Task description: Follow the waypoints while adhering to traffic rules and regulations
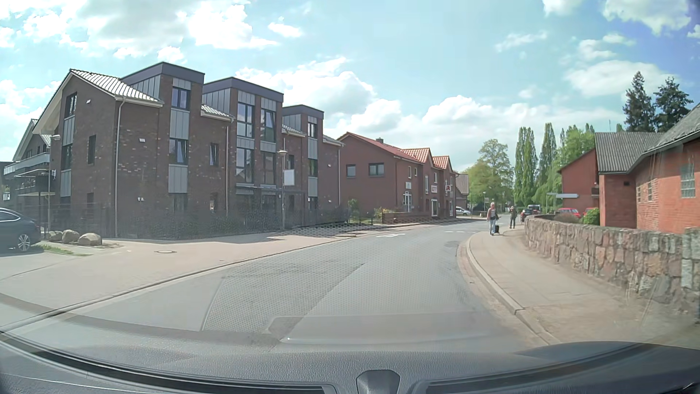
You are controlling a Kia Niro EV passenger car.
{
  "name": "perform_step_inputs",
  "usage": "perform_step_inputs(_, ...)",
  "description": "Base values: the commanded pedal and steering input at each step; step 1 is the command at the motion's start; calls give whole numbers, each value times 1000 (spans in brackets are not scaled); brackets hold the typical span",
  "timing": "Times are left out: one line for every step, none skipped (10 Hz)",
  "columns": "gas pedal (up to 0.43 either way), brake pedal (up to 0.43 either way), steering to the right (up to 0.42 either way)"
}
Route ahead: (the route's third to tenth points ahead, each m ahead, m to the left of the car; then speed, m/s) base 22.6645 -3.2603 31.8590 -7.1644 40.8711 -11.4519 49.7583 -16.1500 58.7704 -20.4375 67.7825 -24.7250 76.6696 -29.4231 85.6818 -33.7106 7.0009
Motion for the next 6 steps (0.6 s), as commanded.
perform_step_inputs(0, 0, 39)
perform_step_inputs(0, 0, 39)
perform_step_inputs(0, 0, 40)
perform_step_inputs(0, 0, 45)
perform_step_inputs(0, 0, 50)
perform_step_inputs(0, 0, 54)
